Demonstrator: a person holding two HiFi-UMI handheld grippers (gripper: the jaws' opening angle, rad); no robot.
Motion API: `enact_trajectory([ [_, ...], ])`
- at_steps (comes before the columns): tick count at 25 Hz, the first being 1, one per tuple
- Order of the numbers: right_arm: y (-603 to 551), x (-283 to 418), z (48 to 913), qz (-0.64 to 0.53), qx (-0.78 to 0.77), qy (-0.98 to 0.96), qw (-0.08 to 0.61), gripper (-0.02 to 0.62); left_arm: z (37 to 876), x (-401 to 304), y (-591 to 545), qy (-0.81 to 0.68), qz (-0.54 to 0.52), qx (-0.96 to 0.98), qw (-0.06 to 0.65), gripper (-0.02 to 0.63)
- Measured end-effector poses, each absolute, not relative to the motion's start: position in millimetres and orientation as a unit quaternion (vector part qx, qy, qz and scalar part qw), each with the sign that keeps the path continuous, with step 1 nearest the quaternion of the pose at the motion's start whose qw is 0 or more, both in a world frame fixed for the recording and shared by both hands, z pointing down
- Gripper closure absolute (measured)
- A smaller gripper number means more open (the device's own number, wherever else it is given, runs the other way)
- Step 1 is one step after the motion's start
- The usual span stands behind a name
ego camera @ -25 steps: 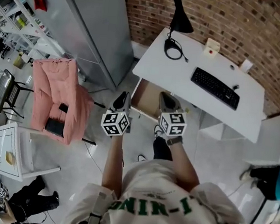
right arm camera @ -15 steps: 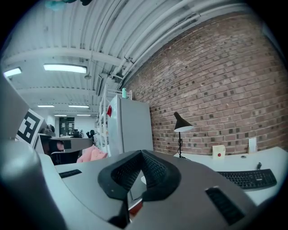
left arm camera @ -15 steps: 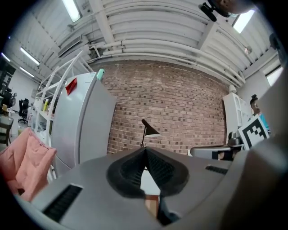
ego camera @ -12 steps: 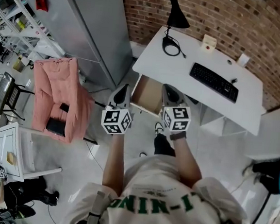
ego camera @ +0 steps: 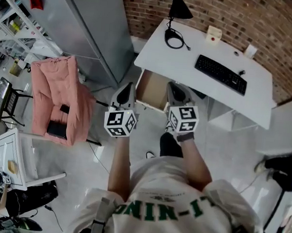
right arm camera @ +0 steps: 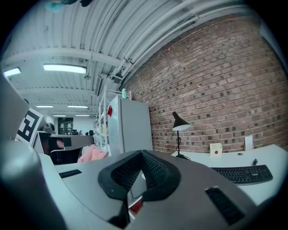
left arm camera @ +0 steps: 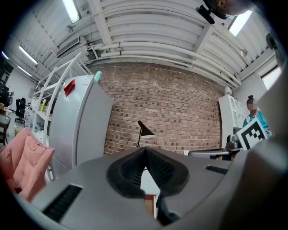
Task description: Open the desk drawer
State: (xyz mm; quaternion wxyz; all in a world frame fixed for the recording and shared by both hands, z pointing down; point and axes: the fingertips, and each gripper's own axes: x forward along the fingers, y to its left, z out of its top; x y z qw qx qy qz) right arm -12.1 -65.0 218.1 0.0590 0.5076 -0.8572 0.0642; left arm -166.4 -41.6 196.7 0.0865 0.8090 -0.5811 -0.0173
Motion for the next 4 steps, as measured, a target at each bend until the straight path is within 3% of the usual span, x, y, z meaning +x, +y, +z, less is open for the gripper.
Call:
enact_trajectory([
  [4, -70.7, -25.8, 236.8, 0.061, 0.499, -0.863, 0.051, 0.591, 211.1, -178.7, -45.7, -0.582, -0.024, 0.809, 0.079, 0.604],
])
